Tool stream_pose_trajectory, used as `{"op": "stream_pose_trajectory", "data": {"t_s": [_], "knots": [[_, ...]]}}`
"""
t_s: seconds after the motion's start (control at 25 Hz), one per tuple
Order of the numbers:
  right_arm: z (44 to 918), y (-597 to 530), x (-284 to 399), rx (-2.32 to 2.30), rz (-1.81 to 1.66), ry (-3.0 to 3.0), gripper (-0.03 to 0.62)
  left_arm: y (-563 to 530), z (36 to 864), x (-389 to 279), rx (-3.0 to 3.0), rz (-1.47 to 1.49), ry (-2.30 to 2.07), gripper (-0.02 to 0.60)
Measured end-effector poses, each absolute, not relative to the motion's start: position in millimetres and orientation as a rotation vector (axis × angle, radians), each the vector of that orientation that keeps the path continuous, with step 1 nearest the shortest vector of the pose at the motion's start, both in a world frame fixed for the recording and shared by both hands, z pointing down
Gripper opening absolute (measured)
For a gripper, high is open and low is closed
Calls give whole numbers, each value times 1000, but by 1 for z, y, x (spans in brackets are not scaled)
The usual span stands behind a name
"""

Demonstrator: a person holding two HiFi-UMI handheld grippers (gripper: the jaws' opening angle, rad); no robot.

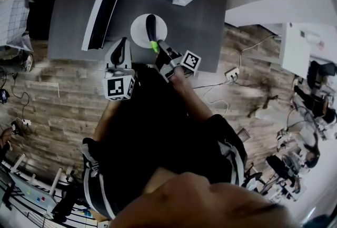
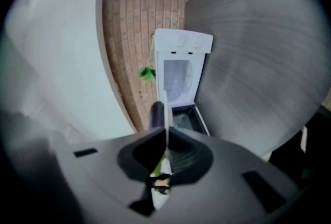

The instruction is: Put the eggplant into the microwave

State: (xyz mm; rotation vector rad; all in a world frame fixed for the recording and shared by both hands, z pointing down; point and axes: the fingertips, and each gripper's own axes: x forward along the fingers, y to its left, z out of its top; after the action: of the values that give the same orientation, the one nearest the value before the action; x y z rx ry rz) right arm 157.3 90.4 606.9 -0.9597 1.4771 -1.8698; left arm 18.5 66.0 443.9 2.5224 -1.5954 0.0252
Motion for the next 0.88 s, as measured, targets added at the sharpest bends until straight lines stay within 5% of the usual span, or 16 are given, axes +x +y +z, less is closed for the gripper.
{"op": "stream_pose_trajectory", "data": {"t_s": [0.88], "knots": [[629, 38, 136, -986, -1859, 1436, 38, 7, 437, 6, 2612, 26, -1541, 35]]}}
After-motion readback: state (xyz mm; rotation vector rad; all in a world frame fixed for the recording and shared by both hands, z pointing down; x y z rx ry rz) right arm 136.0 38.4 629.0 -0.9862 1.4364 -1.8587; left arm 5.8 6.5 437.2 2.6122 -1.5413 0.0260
